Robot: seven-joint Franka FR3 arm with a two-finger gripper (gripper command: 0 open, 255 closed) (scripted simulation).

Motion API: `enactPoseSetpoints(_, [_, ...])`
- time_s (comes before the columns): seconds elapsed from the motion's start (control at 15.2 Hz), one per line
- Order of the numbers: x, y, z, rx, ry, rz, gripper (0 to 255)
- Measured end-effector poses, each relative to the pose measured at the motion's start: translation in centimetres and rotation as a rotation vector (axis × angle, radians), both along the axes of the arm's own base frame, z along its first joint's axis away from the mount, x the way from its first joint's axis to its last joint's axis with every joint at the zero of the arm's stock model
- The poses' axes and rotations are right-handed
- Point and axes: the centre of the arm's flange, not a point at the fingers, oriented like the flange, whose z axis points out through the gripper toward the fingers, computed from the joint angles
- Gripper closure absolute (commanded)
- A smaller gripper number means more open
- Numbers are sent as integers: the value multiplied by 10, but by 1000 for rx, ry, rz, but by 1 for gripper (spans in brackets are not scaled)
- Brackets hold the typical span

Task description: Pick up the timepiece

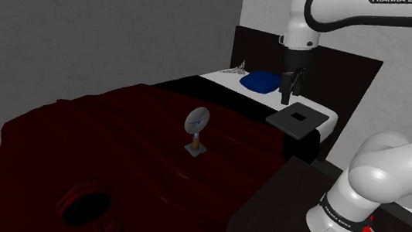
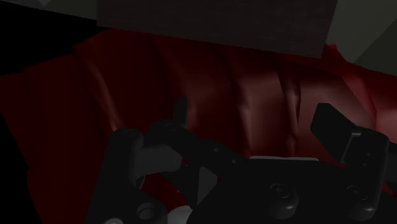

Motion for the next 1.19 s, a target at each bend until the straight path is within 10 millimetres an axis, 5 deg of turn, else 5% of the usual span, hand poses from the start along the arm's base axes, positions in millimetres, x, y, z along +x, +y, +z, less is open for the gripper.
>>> enactPoseSetpoints(0.26, [20, -11, -13, 6, -2, 58, 0])
enactPoseSetpoints(1.19, [177, -46, -95, 47, -22, 454, 0])
